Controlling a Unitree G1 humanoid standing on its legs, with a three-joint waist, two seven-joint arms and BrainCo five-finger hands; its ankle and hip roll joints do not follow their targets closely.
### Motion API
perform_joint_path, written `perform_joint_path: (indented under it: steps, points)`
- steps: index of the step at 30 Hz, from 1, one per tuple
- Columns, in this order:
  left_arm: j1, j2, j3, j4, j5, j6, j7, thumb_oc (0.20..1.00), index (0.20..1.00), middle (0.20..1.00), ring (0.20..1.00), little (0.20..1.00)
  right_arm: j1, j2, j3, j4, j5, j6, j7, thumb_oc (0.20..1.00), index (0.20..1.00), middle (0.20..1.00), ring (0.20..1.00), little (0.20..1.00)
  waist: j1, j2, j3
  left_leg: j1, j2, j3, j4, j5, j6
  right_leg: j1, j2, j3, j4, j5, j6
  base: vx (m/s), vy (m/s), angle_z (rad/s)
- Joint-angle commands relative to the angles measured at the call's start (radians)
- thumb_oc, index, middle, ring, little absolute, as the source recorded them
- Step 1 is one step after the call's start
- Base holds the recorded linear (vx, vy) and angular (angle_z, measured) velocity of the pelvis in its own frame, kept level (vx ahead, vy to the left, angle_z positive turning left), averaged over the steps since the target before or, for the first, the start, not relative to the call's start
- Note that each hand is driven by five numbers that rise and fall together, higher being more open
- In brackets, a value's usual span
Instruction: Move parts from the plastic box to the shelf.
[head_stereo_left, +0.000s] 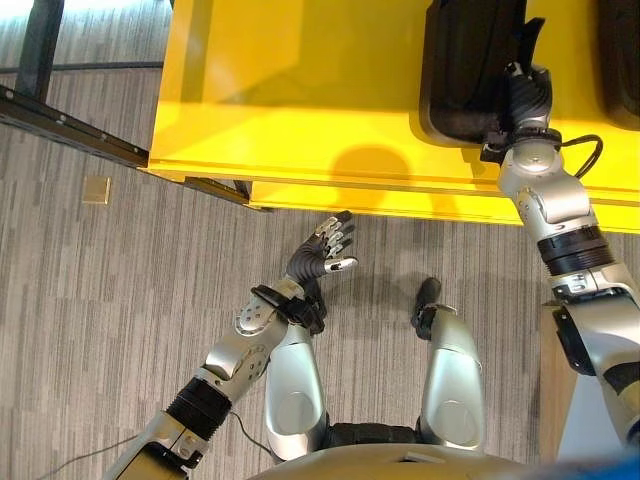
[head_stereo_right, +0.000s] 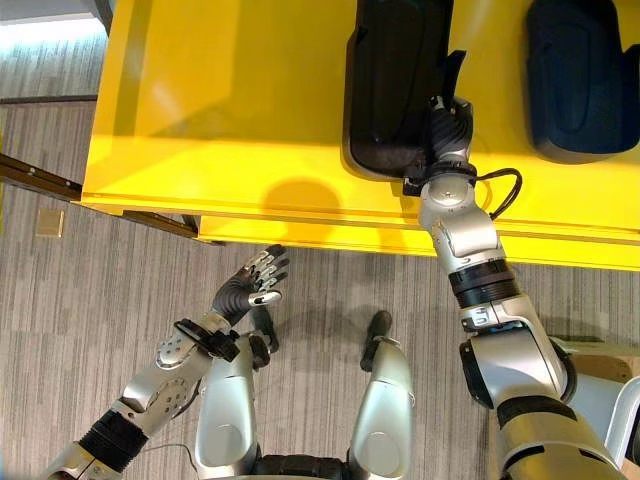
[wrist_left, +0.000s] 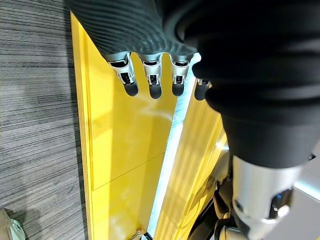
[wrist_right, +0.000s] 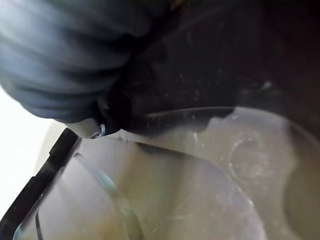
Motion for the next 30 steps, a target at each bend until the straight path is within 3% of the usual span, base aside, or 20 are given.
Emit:
perform_joint_path:
  steps: [1, 9, 15, 30]
  points:
    - [0.014, 0.011, -0.04, -0.147, -0.021, -0.037, 0.021, 1.0, 1.0, 1.0, 1.0, 1.0, -0.102, -0.06, 0.003, -0.053, -0.016, -0.055, -0.018, 0.2, 0.2, 0.2, 0.2, 0.2, 0.017, 0.011, -0.039, 0.035, -0.012, 0.052, 0.0, -0.075, 0.004, -0.003, -0.046, -0.088, 0.168, -0.133, 0.021, 0.0, 0.0, 0.0]
    - [0.018, 0.01, -0.058, -0.151, -0.022, -0.067, 0.055, 1.0, 1.0, 1.0, 1.0, 1.0, -0.153, -0.065, 0.043, -0.066, -0.086, -0.042, -0.024, 0.2, 0.2, 0.2, 0.2, 0.2, 0.023, 0.022, -0.039, 0.025, -0.013, 0.052, 0.004, -0.079, 0.002, -0.026, -0.055, -0.091, 0.193, -0.144, 0.016, 0.0, 0.0, 0.0]
    - [0.015, 0.023, -0.061, -0.159, -0.025, -0.057, 0.055, 1.0, 1.0, 1.0, 1.0, 1.0, -0.211, -0.08, 0.063, -0.063, -0.044, 0.0, -0.047, 0.2, 0.2, 0.2, 0.2, 0.2, 0.03, 0.024, -0.039, 0.018, -0.01, 0.048, 0.01, -0.082, -0.002, -0.034, -0.059, -0.098, 0.201, -0.147, 0.016, 0.01, -0.016, 0.03]
    - [-0.004, 0.035, -0.104, -0.169, -0.039, -0.051, 0.082, 1.0, 1.0, 1.0, 1.0, 1.0, -0.333, -0.128, 0.112, 0.168, 0.006, -0.049, -0.081, 0.2, 0.2, 0.2, 0.2, 0.2, 0.045, 0.033, -0.039, 0.015, -0.007, 0.041, 0.021, -0.094, -0.005, -0.039, -0.074, -0.113, 0.223, -0.159, 0.012, 0.0, -0.001, 0.0]
